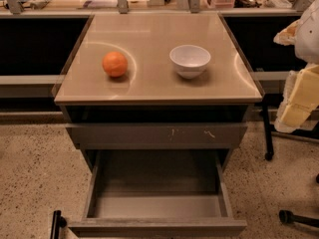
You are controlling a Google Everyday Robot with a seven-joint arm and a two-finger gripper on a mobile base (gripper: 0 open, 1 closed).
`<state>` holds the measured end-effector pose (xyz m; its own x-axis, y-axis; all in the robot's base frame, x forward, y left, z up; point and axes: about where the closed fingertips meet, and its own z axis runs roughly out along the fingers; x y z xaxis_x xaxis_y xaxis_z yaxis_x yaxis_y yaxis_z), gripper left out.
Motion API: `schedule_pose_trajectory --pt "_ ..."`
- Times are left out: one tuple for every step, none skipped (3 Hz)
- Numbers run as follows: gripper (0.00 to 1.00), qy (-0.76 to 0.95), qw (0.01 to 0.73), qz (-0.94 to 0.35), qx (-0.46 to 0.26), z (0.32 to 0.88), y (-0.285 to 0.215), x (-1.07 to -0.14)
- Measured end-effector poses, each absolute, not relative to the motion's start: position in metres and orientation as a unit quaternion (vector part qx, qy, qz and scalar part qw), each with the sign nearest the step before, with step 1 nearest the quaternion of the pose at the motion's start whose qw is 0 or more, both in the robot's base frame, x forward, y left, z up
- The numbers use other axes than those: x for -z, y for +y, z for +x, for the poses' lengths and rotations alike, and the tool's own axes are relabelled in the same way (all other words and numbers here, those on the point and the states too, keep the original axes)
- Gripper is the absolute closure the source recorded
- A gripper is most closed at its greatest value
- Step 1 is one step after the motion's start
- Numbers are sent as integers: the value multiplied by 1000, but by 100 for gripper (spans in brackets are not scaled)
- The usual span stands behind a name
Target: Place orange into middle drawer
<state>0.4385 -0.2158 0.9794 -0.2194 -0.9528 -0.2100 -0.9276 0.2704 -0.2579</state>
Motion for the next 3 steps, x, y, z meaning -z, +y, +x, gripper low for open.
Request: schedule_pose_trajectory --pt "0 780 164 -603 38 439 -216 -979" --pt "0 771 186 -608 30 456 -210 -981" --pt "0 750 225 -621 11 498 -196 -982"
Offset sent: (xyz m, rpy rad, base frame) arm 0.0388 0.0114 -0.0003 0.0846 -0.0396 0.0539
